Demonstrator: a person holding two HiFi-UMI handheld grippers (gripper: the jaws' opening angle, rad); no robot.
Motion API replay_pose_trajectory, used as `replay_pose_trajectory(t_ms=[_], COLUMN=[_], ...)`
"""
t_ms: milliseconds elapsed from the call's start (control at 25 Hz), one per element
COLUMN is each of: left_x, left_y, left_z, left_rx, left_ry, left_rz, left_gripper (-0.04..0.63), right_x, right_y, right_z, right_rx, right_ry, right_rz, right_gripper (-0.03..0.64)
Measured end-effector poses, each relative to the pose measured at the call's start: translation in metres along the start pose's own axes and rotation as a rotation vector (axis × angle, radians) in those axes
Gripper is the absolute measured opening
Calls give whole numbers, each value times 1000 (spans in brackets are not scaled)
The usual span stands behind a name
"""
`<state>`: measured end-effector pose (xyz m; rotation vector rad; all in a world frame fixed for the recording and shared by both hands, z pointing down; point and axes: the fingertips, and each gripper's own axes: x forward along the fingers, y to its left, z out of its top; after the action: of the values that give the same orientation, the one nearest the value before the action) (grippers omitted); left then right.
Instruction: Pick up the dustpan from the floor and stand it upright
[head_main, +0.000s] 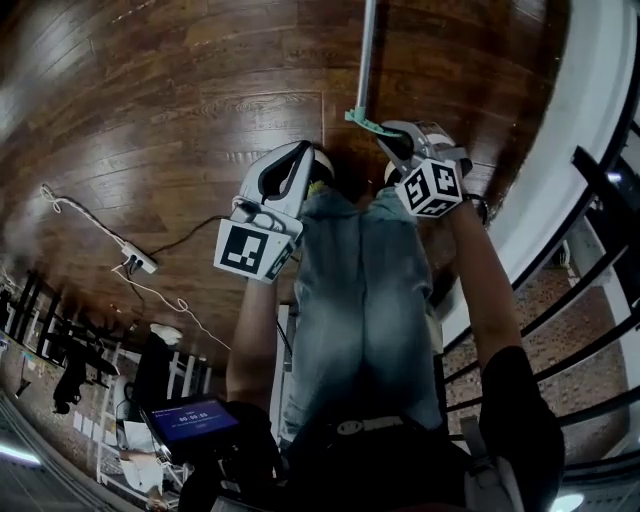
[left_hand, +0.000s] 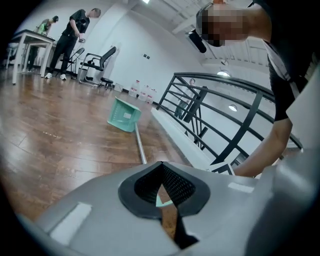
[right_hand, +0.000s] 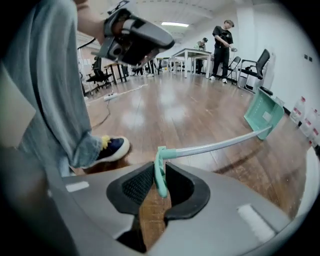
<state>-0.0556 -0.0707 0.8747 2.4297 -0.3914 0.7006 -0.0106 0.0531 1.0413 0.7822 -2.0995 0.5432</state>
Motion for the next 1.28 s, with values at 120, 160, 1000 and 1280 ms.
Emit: replay_pose_trajectory(t_ms=[120, 160, 1000, 1280], left_x=[-27, -37, -165, -151], left_y=[-26, -36, -187, -204], left_z=[43, 59, 353, 360], left_rx=[-3, 1, 178, 232], left_ry=[-37, -45, -333, -324], left_rz=[-9, -8, -91, -138], left_gripper=[12, 12, 12, 12], right_x=[-59, -80, -432, -459], right_y=[-2, -3, -131, -152], right_z=[55, 75, 281, 182], right_rx=[61, 76, 989, 1405], right_ry=[-70, -90, -913, -1222], right_rz=[32, 46, -76, -219], right_gripper=[80, 80, 78, 81])
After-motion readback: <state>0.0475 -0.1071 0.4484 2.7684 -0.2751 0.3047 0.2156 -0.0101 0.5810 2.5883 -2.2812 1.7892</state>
